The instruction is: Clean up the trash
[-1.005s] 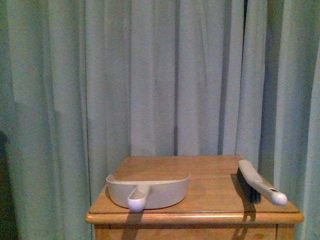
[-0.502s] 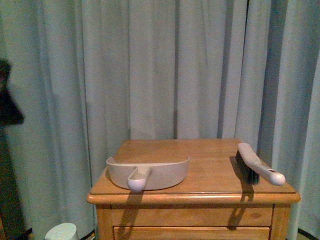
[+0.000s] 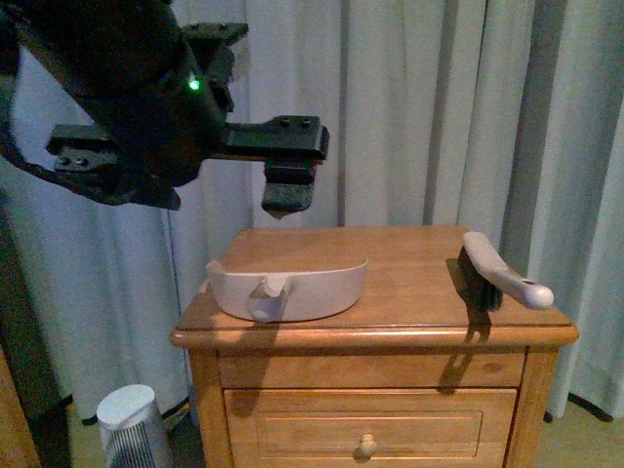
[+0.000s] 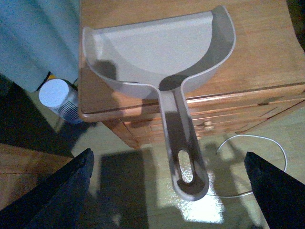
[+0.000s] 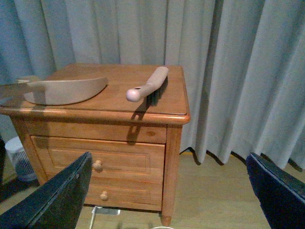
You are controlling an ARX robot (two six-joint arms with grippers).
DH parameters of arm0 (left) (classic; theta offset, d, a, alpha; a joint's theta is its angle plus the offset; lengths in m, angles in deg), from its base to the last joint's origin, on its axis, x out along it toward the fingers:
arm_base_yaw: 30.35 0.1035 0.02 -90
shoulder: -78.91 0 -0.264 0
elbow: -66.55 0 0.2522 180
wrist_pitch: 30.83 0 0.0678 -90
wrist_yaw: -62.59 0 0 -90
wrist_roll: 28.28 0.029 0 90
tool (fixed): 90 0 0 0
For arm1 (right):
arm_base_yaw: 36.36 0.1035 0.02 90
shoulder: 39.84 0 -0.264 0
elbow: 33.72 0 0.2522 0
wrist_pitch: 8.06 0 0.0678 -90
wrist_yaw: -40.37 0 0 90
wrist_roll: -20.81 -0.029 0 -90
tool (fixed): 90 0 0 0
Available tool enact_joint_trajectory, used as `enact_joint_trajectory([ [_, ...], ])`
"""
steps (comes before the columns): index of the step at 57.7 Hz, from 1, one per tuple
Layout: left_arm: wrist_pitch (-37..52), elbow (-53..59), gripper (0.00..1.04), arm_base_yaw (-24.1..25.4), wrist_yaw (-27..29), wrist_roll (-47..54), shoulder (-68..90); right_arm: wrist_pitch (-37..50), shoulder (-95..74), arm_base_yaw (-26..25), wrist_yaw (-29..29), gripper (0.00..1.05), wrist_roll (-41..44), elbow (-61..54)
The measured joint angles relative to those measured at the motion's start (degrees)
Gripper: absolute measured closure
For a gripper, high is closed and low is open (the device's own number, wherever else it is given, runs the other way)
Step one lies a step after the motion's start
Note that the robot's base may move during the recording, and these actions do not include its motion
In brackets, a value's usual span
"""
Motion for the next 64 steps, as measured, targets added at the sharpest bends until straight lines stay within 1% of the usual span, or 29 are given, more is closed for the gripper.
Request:
enact_joint_trajectory([
  [15, 0.0, -2.4, 0.08, -0.6, 1.5, -2.9, 7.5, 0.0, 0.0, 0.0, 0.0, 0.07, 0.0, 0.0],
  [32, 1.0, -7.2, 0.08, -0.7, 4.2, -2.0, 12.9, 0.0, 0.0, 0.0, 0.0, 0.07, 0.0, 0.0],
  [64, 1.4, -9.3, 0.08, 0.5, 4.3, -0.3, 17.0, 0.0, 0.0, 0.0, 0.0, 0.07, 0.0, 0.0],
])
